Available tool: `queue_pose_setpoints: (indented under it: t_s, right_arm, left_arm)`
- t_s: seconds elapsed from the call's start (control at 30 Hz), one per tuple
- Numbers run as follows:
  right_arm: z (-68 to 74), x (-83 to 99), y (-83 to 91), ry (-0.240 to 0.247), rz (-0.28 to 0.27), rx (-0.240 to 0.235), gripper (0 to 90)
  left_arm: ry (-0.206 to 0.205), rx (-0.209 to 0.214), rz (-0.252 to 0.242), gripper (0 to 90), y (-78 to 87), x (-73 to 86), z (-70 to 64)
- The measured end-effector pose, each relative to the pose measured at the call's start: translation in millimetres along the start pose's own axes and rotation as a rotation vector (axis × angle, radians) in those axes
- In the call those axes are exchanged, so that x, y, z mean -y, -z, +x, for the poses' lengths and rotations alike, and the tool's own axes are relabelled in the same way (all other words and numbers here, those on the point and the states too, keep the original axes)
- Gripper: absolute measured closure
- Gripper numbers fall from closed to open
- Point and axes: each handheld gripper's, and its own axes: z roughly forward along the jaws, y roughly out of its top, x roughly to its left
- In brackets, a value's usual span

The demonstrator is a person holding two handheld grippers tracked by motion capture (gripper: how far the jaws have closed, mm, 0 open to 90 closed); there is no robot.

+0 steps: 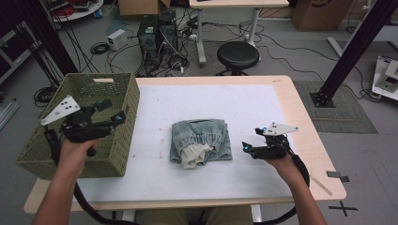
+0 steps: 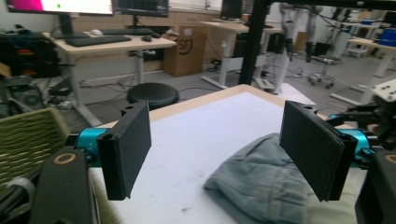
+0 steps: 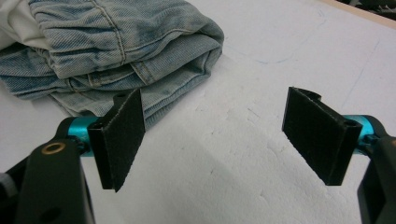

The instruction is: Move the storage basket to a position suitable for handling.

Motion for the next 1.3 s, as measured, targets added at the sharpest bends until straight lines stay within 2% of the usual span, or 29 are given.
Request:
queue_pose_setpoints:
  t_s: [0.37,0.63,0.73,0.87,1.03,1.3]
  right_arm:
    - [0.9,0.3,-0.5,-0.002,0.007,0.003,22.1]
    - [1.8,0.8,-1.6,0.000,0.013,0.004,22.1]
    - [2.7,0.6,-2.3,0.001,0.016,0.001,22.1]
    - [3.0,-0.6,-2.8,0.003,0.016,0.003,22.1]
    - [4.3,-0.9,-4.3,0.001,0.022,0.001,22.1]
    - [6.1,-2.5,-6.3,0.008,0.025,0.002,22.1]
  left_arm:
    - [-0.001,-0.073,-0.001,25.1,31.4,4.4,27.8]
    - [0.014,-0.122,-0.009,25.0,52.9,10.8,46.5]
    - [0.007,-0.141,-0.010,24.9,62.0,12.3,52.4]
    - [-0.007,-0.164,0.012,24.3,73.3,13.8,59.7]
    - [-0.005,-0.214,0.023,24.3,90.1,16.5,69.5]
    - [0.046,-0.318,0.056,24.6,117.4,27.3,90.8]
